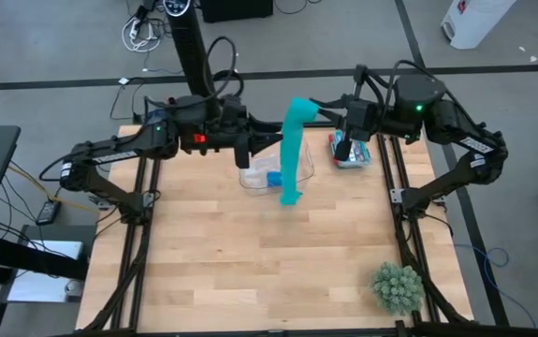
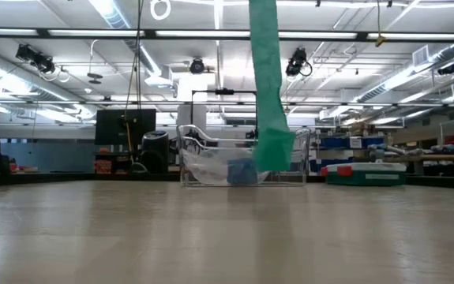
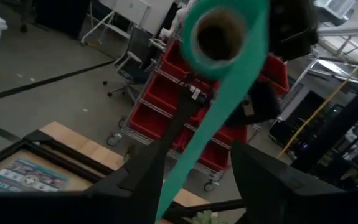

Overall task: Roll bandage
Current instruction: Roll the sky blue bandage

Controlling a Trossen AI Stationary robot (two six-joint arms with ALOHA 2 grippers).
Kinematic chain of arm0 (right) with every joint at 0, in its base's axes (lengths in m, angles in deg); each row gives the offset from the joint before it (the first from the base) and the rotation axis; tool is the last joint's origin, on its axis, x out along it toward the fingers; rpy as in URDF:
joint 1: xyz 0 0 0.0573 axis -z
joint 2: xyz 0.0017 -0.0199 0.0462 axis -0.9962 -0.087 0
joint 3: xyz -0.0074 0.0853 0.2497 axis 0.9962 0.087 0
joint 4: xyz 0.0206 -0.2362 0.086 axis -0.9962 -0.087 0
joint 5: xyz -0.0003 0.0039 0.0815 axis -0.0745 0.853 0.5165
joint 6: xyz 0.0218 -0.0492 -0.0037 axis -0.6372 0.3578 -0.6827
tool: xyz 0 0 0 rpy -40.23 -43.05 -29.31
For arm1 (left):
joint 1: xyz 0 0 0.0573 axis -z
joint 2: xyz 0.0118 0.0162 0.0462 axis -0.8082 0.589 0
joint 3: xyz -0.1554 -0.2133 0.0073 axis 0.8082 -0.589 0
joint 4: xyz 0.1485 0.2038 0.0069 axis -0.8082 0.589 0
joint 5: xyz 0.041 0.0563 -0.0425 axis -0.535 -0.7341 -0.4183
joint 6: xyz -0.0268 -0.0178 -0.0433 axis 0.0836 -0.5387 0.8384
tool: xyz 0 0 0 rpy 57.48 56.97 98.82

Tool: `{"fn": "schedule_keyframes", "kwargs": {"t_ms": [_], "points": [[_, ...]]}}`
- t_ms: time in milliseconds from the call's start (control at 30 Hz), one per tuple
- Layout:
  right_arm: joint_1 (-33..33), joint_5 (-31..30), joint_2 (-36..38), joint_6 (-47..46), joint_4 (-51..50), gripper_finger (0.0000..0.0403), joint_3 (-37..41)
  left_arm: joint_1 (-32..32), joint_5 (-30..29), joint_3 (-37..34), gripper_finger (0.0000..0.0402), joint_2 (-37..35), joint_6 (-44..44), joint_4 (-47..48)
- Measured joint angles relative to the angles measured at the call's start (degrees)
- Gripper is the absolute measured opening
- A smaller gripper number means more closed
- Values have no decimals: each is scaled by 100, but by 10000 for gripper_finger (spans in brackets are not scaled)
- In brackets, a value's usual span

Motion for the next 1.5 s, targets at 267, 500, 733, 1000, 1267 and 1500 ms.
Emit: {"fn": "schedule_keyframes", "kwargs": {"t_ms": [267,500,733,1000,1267,1500], "points": [[0,61,-49,4,582,0,2,1,-27,0,192,42,-318,-197],[24,72,-49,24,917,0,2,1,-213,-2,158,55,-623,-603],[41,-305,-51,73,755,0,2,2,-71,-2,11,55,-575,-940],[435,-811,-49,764,232,0,2,185,228,-2,4,55,-296,-1788],[872,-716,-51,598,-466,0,6,280,238,3,2,55,-106,-2435],[960,-493,-53,103,-385,0,9,311,323,100,2,44,-125,-2288]]}}
